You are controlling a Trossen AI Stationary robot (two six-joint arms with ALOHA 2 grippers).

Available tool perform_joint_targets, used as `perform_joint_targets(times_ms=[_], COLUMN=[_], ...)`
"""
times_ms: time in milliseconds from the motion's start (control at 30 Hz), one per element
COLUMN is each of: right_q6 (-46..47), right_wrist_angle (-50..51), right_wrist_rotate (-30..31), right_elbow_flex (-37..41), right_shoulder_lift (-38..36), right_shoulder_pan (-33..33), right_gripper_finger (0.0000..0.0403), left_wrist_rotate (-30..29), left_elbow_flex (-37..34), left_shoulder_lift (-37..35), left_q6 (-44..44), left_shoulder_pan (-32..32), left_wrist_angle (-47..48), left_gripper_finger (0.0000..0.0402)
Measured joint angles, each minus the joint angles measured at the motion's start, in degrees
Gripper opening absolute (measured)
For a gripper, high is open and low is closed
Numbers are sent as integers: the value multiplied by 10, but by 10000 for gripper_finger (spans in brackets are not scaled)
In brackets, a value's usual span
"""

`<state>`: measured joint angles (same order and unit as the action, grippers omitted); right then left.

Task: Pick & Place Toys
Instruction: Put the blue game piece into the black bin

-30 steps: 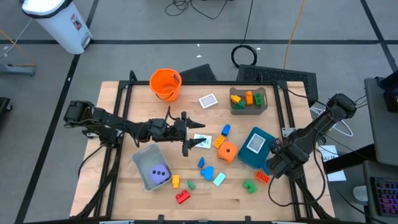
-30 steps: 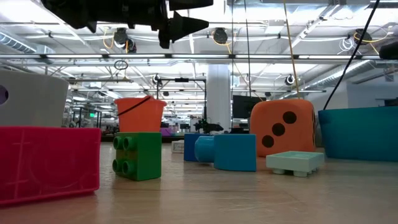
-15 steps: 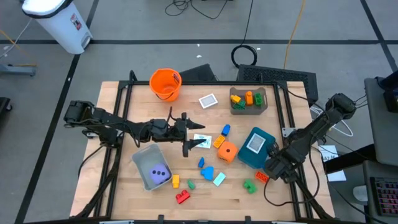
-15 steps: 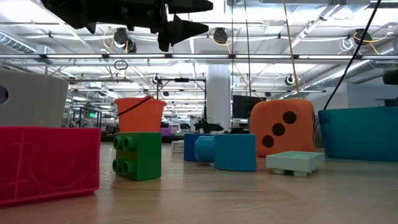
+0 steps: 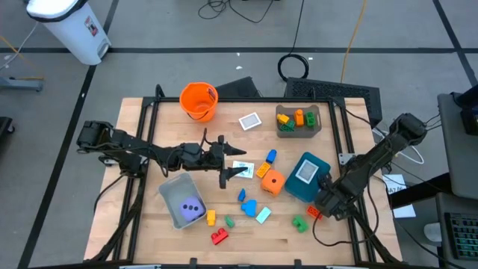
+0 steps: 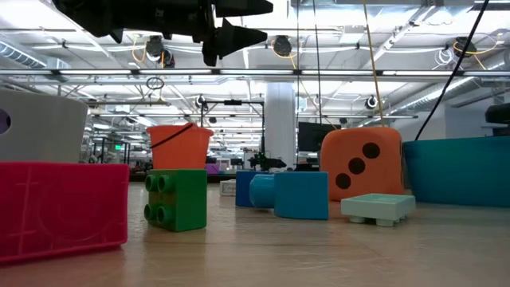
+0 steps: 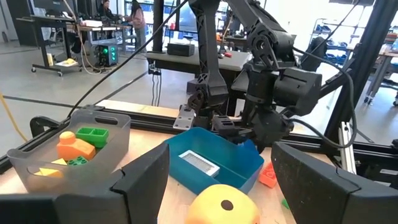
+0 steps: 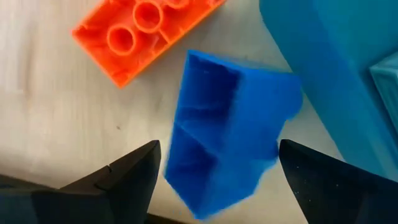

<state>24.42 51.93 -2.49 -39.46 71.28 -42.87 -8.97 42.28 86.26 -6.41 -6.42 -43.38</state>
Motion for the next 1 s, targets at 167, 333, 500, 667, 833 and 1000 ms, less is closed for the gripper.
perform_joint_targets(times_ms=[167, 333, 500, 667, 833, 1000], right_q6=[0, 9, 9, 20, 19, 21], right_wrist_angle=[-8, -17, -42, -69, -69, -51], right_wrist_rotate=[24, 42, 44, 41, 38, 26], right_elbow_flex=[0, 0, 3, 18, 18, 4], right_shoulder_lift=[9, 10, 10, 8, 6, 7], right_shoulder_pan=[0, 0, 0, 0, 0, 0], right_gripper_finger=[318, 314, 277, 233, 210, 186], left_wrist_rotate=[1, 2, 9, 16, 16, 16], left_elbow_flex=[0, 0, 0, 0, 0, 0], left_shoulder_lift=[0, 0, 0, 0, 0, 0], left_q6=[-3, -13, -13, -17, -16, -16], left_shoulder_pan=[0, 0, 0, -1, -1, -1], left_wrist_angle=[1, 3, 3, 4, 4, 4], left_gripper_finger=[285, 285, 285, 285, 285, 285])
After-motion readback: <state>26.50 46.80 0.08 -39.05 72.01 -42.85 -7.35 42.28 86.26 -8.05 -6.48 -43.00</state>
